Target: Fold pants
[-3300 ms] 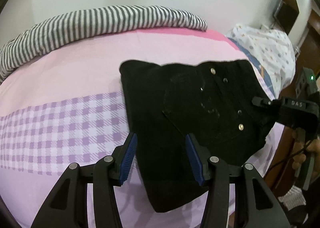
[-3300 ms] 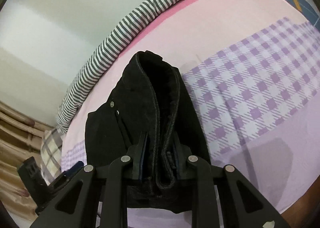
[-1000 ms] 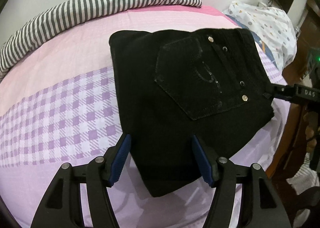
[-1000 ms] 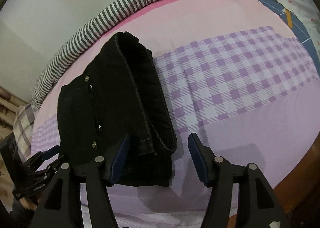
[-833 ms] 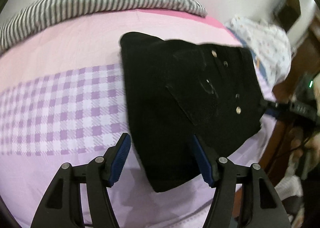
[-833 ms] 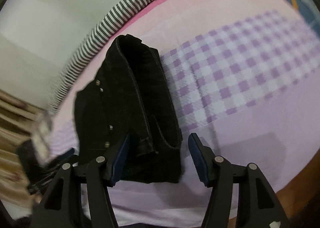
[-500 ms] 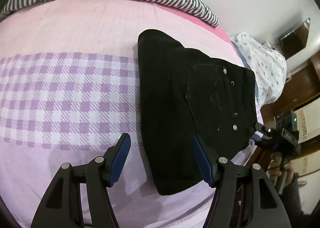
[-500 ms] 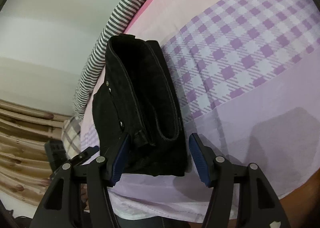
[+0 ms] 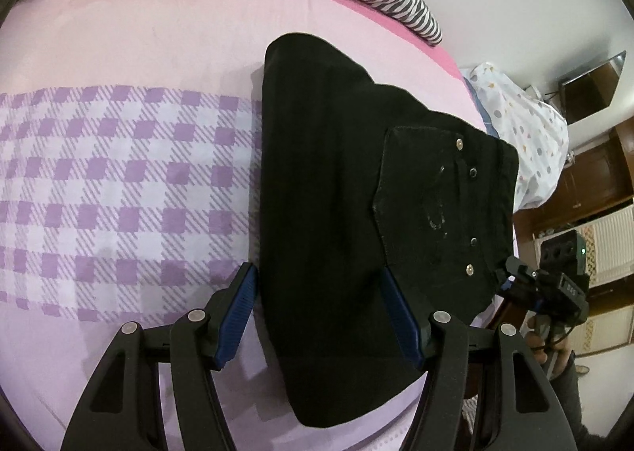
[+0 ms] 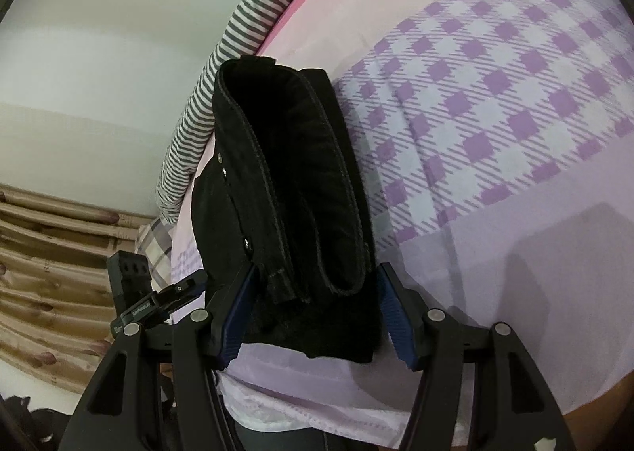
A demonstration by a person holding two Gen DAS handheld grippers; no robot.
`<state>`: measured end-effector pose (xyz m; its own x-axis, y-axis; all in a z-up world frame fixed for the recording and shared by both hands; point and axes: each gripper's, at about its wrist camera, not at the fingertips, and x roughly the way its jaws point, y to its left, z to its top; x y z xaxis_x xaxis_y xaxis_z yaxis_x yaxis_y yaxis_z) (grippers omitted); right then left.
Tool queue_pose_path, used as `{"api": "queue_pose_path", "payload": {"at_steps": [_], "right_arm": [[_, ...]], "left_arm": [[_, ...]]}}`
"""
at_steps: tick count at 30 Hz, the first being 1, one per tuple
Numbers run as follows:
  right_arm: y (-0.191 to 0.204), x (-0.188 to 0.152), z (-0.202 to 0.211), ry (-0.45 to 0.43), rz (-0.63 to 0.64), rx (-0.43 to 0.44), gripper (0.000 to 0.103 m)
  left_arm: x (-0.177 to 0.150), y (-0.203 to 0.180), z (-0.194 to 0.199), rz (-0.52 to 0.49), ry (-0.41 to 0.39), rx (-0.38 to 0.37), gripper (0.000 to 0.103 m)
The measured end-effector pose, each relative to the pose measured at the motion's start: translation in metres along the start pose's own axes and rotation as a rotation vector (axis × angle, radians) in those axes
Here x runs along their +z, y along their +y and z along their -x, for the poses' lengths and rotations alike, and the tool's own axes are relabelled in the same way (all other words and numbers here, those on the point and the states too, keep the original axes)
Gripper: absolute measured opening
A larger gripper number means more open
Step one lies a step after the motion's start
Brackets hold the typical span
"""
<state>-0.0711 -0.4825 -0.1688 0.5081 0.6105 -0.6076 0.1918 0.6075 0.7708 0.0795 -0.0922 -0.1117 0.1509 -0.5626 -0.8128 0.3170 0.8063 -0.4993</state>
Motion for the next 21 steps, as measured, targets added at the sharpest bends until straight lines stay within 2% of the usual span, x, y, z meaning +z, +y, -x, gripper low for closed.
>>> {"api": "queue_pose_path", "payload": {"at_steps": [2,6,8,9,21], "right_arm": [[0.002,0.002,-0.001,0.010,0.010,-0.004,0.058],[0.000,0.006,-0.004,0.025,0.021,0.041,0.060],[-0.001,0.008,-0.006,0.027,0.009,0.074,0.067],[-0.001,0.010,-0.008,0.027,0.004,0.088,0.068],[0.025,0.028,-0.035,0.063,0.089,0.072,0.065]], "left_arm": [[0.000,0.001,0.000,-0.001,0.002,-0.002,0.064],[0.003,-0.002,-0.004,-0.017,-0.001,-0.014,0.064],[0.008,-0.004,-0.007,-0.016,0.001,-0.023,0.065],[0.010,-0.004,-0.009,-0.012,0.004,-0.027,0.065],[0.032,-0.002,-0.020,0.035,-0.001,-0.074,0.066]]}}
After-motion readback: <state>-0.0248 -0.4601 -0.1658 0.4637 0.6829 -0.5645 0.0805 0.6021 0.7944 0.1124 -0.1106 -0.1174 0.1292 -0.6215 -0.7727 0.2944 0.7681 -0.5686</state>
